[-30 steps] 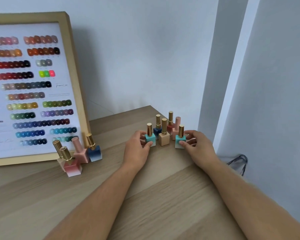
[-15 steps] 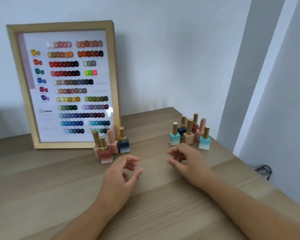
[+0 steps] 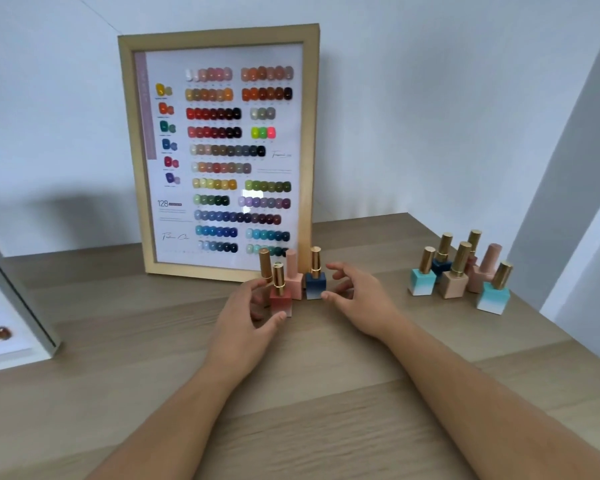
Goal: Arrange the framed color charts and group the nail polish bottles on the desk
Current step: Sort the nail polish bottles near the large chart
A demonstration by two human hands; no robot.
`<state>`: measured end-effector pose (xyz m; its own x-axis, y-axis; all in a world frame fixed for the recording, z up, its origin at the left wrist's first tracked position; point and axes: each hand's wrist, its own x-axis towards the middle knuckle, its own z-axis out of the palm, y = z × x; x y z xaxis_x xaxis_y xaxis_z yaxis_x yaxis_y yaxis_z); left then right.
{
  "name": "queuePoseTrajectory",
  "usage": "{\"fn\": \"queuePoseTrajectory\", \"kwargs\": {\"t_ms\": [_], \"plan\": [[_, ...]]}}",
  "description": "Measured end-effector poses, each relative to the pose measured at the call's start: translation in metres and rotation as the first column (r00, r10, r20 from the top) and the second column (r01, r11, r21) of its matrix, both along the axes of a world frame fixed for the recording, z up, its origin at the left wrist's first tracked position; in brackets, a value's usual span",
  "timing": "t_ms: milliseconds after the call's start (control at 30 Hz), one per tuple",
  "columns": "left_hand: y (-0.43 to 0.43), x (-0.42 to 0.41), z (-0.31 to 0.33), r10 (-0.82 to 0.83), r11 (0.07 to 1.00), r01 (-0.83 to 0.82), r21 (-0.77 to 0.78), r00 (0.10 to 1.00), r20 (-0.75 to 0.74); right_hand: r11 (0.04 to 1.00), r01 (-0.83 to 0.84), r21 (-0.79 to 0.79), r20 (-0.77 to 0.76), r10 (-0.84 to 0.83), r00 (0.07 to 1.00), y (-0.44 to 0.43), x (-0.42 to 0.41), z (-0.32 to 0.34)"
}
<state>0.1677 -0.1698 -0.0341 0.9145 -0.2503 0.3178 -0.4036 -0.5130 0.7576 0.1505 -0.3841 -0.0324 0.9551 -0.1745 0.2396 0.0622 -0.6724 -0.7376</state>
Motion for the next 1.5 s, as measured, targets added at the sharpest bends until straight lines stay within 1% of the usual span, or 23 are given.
{"fn": "queuePoseTrajectory", "kwargs": {"t_ms": [133,267,400,533,633,767,967,1067,1233,1500], "plan": [[-0.004,0.006,0.002,-0.017,0.999,0.016,0.045,1.000,0.020,0.999,-0.013,-0.050,-0.004,0.012,1.000,0.003,0.006,0.001],[-0.006,0.009,0.002,-0.007,0.994,0.003,0.108,0.999,0.033,0.999,-0.019,-0.049,-0.010,0.019,1.000,0.006,0.005,0.003],[-0.006,0.003,0.006,-0.020,0.997,0.018,0.071,1.000,0.023,0.998,-0.031,-0.052,-0.030,0.030,0.999,0.007,-0.007,0.007],[-0.011,-0.013,0.009,-0.059,0.997,0.058,0.048,0.998,0.028,0.999,-0.023,0.034,-0.016,0.023,1.000,0.000,-0.036,0.007],[-0.026,-0.032,0.009,-0.101,0.995,0.101,0.017,0.994,0.031,0.996,0.036,0.086,0.020,-0.038,0.999,-0.018,-0.063,0.009],[-0.065,-0.055,0.009,-0.225,0.973,0.227,-0.040,0.974,0.039,0.985,0.157,0.069,0.029,-0.159,0.987,-0.054,-0.104,0.008],[-0.144,-0.073,0.007,-0.338,0.941,0.337,-0.044,0.941,-0.020,0.938,0.339,0.070,0.084,-0.345,0.935,-0.113,-0.152,0.007],[-0.183,-0.079,0.007,-0.378,0.926,0.377,-0.035,0.925,-0.045,0.913,0.400,0.082,0.070,-0.405,0.911,-0.138,-0.164,0.007],[-0.228,-0.078,0.009,-0.358,0.934,0.357,-0.029,0.933,-0.025,0.883,0.465,0.071,0.049,-0.468,0.882,-0.166,-0.164,0.006],[-0.244,-0.066,0.005,-0.289,0.956,0.289,-0.044,0.957,-0.003,0.900,0.434,0.042,0.027,-0.435,0.900,-0.176,-0.159,0.004]]}}
